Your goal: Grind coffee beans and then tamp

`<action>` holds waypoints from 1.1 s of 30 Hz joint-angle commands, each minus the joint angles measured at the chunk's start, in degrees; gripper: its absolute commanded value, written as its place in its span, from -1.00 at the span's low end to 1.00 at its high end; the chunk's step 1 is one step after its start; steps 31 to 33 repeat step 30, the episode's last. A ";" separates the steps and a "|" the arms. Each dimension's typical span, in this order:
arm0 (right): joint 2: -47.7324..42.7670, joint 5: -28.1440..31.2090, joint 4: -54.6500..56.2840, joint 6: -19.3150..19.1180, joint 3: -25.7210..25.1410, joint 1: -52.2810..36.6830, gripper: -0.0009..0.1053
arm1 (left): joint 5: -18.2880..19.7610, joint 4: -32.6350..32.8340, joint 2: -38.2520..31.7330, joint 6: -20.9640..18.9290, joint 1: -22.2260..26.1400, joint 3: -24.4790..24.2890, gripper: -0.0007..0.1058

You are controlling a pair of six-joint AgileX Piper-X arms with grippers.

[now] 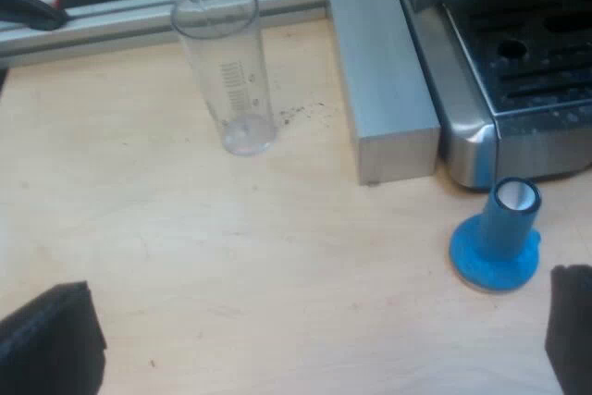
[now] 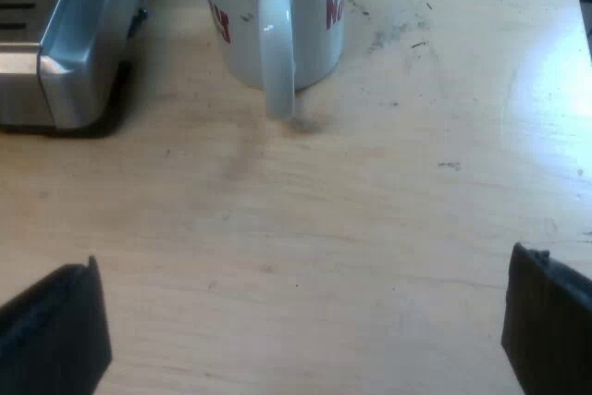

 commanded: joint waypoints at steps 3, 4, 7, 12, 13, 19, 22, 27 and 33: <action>-2.59 -0.45 -0.76 0.01 -0.33 0.01 0.67 | 0.70 -1.25 -7.98 -0.34 0.10 -0.45 0.99; -2.59 -0.45 -0.76 0.01 -0.33 0.01 0.67 | 0.70 -2.12 -7.98 0.03 0.10 -0.45 0.99; -2.59 -0.45 -0.76 0.01 -0.33 0.01 0.67 | 0.70 -5.98 -7.98 0.76 0.10 0.28 0.99; -2.59 -0.45 -0.76 0.01 -0.33 0.01 0.67 | 0.70 -6.75 -7.98 0.76 0.10 0.91 0.99; -2.59 -0.45 -0.76 0.01 -0.33 0.01 0.67 | 0.70 -6.75 -7.98 0.76 0.10 0.91 0.99; -2.59 -0.45 -0.76 0.01 -0.33 0.01 0.67 | 0.70 -8.06 -7.98 0.76 0.10 1.53 0.99; -2.59 -0.45 -0.76 0.01 -0.33 0.01 0.67 | 0.70 -8.51 -7.98 0.76 0.10 1.81 0.99; -2.59 -0.45 -0.76 0.01 -0.33 0.01 0.67 | 0.70 -8.50 -7.98 0.76 0.10 1.80 0.99; -2.59 -0.45 -0.76 0.01 -0.33 0.01 0.67 | 0.70 -8.50 -7.98 0.76 0.10 1.80 0.99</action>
